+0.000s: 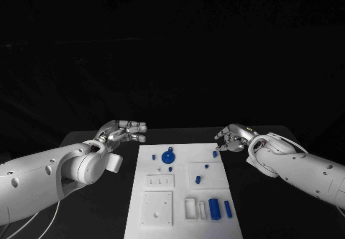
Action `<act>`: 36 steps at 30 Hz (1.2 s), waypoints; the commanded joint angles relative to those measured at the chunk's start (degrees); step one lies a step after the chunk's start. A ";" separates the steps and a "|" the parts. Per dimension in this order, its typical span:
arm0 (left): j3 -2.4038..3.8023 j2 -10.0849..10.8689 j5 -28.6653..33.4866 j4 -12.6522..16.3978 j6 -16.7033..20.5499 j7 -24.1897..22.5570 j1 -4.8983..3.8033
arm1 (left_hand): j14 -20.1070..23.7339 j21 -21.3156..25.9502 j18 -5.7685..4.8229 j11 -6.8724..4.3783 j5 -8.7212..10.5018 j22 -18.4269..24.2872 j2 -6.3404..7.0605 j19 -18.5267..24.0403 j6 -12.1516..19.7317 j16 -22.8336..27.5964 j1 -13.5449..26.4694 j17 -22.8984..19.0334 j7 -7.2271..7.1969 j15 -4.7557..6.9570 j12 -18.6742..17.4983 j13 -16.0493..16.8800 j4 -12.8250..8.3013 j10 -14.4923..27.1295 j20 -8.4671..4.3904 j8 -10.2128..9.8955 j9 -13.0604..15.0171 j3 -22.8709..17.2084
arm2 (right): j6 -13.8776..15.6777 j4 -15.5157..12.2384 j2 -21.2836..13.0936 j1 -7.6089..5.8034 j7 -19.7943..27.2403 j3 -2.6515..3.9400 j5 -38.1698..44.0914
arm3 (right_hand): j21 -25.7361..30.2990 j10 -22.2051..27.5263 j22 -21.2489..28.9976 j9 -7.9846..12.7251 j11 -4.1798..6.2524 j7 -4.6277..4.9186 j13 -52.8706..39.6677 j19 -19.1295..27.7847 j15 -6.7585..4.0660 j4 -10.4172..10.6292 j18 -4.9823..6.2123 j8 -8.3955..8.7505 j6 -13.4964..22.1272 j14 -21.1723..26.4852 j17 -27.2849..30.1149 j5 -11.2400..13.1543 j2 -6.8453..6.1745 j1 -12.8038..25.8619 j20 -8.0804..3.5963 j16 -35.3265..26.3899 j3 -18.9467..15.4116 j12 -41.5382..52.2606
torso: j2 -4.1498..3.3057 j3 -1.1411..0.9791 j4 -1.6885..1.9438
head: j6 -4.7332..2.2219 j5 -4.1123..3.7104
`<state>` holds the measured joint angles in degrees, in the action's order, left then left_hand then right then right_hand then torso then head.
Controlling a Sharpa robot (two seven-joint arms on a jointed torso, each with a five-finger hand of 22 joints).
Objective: Assemble the parts on the task board
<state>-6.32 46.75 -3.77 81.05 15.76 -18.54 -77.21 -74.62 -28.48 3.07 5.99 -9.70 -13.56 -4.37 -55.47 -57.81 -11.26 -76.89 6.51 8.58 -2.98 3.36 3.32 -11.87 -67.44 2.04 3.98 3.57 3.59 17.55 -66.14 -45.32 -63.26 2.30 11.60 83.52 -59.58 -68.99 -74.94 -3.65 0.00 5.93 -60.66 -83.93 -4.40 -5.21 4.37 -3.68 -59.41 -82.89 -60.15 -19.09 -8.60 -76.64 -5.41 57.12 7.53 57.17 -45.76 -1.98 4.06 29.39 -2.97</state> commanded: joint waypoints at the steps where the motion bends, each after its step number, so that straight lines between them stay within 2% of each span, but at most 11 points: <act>1: 0.04 -0.18 -0.39 -0.04 -1.50 -1.06 0.06 | 0.44 -0.20 -0.07 0.09 0.06 0.09 -0.10 0.32 0.14 -0.07 -0.16 -0.05 -0.25 -0.05 0.05 0.06 -0.43 0.56 -0.13 -0.14 0.09 -0.02 | -3.05 1.76 0.46 0.45 3.82 0.02 -0.94 | 0.01 0.51 -7.70 0.06 0.08 0.11 0.17 -0.92 0.30 -0.19 -0.31 0.13 0.76 0.12 0.14 -0.19 0.09 -0.75 0.31 -0.42 -0.32 -0.32 | -0.02 -0.32 0.13 | 0.15 -0.10; 2: 0.04 -0.20 -0.39 -0.08 -1.56 -1.07 0.09 | 0.46 -0.20 -0.06 0.14 0.04 0.10 -0.11 0.34 0.16 -0.06 -0.16 -0.06 -0.23 -0.06 0.04 0.05 -0.45 0.72 -0.11 -0.15 0.09 -0.02 | -3.13 2.47 0.64 0.62 4.07 0.03 -0.93 | 0.18 0.65 -7.65 0.05 0.12 0.09 0.26 -0.85 0.29 -0.33 -0.30 0.10 0.99 0.18 0.18 -0.28 0.10 -0.89 0.30 -0.53 -0.42 -0.46 | -0.03 -0.38 0.18 | 0.17 -0.19; 4: 0.04 -0.23 -0.40 -0.14 -1.64 -1.09 0.15 | 0.46 -0.20 -0.06 0.14 0.04 0.10 -0.11 0.34 0.16 -0.06 -0.16 -0.06 -0.23 -0.06 0.04 0.05 -0.45 0.72 -0.11 -0.15 0.09 -0.02 | -3.26 3.31 0.84 0.85 4.37 0.03 -1.00 | 0.42 0.83 -7.61 0.04 0.13 0.13 0.41 -0.78 0.30 -0.64 -0.30 0.10 1.40 0.29 0.24 -0.51 0.14 -1.06 0.29 -0.72 -0.78 -0.64 | 0.01 -0.26 0.22 | 0.23 -0.29; 9: 0.04 -0.27 -0.40 -0.32 -1.79 -1.11 0.27 | 0.46 -0.22 -0.04 0.18 0.06 0.10 -0.08 0.34 0.16 -0.07 -0.14 -0.05 -0.22 -0.08 0.03 0.05 -0.47 0.87 -0.09 -0.15 0.09 0.01 | -3.73 5.23 1.40 1.42 4.99 0.03 -1.21 | 0.56 1.08 -7.60 0.10 0.16 0.17 0.66 -0.76 0.26 -1.12 -0.34 0.17 2.85 0.35 0.24 -1.48 0.39 -1.34 0.25 -0.91 -1.94 -0.93 | 0.01 -0.42 0.32 | 0.32 -0.37; 13: 0.04 -0.33 -0.42 -0.45 -1.88 -1.12 0.35 | 0.46 -0.23 -0.02 0.20 0.07 0.10 -0.09 0.35 0.17 -0.07 -0.14 -0.05 -0.22 -0.09 0.03 0.05 -0.47 0.93 -0.08 -0.15 0.09 0.03 | -3.92 6.35 2.00 1.73 5.28 0.02 -1.32 | 0.63 1.16 -7.59 0.10 0.15 0.18 0.70 -0.73 0.26 -1.18 -0.34 0.16 2.96 0.37 0.23 -1.51 0.44 -1.43 0.25 -0.94 -2.07 -0.99 | -0.03 -0.45 0.35 | 0.42 -0.31; 19: 0.04 -0.48 -0.44 -0.59 -2.01 -1.10 0.46 | 0.46 -0.24 0.01 0.23 0.09 0.12 -0.10 0.36 0.20 -0.07 -0.13 -0.05 -0.21 -0.11 0.04 0.05 -0.49 1.06 -0.04 -0.16 0.09 0.06 | -4.36 7.97 3.06 2.32 5.62 0.02 -1.60 | 0.72 1.21 -7.57 0.09 0.17 0.17 0.70 -0.69 0.25 -1.37 -0.35 0.15 2.84 0.43 0.24 -1.76 0.64 -1.59 0.23 -1.01 -2.12 -0.98 | 0.01 -0.30 0.35 | 0.58 -0.22; 25: 0.04 -0.51 -0.46 -0.64 -2.04 -1.08 0.50 | 0.46 -0.24 0.01 0.23 0.09 0.12 -0.10 0.36 0.20 -0.07 -0.13 -0.05 -0.21 -0.11 0.04 0.05 -0.49 1.06 -0.04 -0.16 0.09 0.06 | -4.80 8.86 3.82 2.82 5.77 0.02 -1.81 | 0.68 1.23 -7.58 0.06 0.06 0.25 0.60 -0.70 0.31 -1.72 -0.35 0.15 1.72 0.42 0.14 -1.87 0.95 -1.31 0.27 -0.95 -2.16 -0.82 | -0.05 -0.34 0.27 | 0.73 -0.10; 28: 0.05 -0.53 -0.48 -0.65 -2.05 -1.08 0.51 | 0.46 -0.24 0.01 0.23 0.09 0.12 -0.10 0.36 0.20 -0.07 -0.13 -0.05 -0.21 -0.11 0.04 0.05 -0.49 1.06 -0.04 -0.16 0.09 0.06 | -4.85 9.35 4.21 3.02 5.79 0.02 -1.85 | 0.61 1.25 -7.60 0.04 0.01 0.27 0.53 -0.70 0.35 -2.21 -0.33 0.11 1.39 0.41 0.04 -1.92 1.32 -0.95 0.30 -0.90 -2.18 -0.66 | -0.04 -0.29 0.22 | 0.78 -0.06; 36: 0.05 -0.59 -0.52 -0.69 -2.08 -1.04 0.52 | 0.46 -0.24 0.01 0.23 0.09 0.12 -0.10 0.36 0.20 -0.07 -0.13 -0.05 -0.21 -0.11 0.04 0.05 -0.49 1.06 -0.04 -0.16 0.09 0.06 | -4.39 10.43 5.02 3.33 5.80 0.02 -1.93 | 0.38 1.18 -7.64 0.05 -0.01 0.28 0.45 -0.78 0.35 -2.29 -0.32 0.13 0.99 0.31 -0.14 -1.73 1.91 -0.45 0.31 -0.70 -1.79 -0.49 | -0.03 -0.29 0.18 | 1.01 -0.04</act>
<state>-6.32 46.30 -4.05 80.31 14.65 -18.79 -76.68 -74.62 -28.48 3.07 6.26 -9.70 -13.53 -4.37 -55.47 -57.81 -11.26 -76.89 6.53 8.58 -2.98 3.36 3.30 -12.03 -66.74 2.04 3.98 3.57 3.75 13.79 -55.83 -40.43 -59.99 7.37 11.60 81.76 -59.14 -68.09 -74.92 -3.61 0.09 6.14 -60.16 -83.93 -4.25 -7.36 4.37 -3.67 -58.00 -82.75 -60.25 -20.65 -7.14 -76.99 -5.41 56.32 5.56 56.39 -45.80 -2.28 4.26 30.34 -3.02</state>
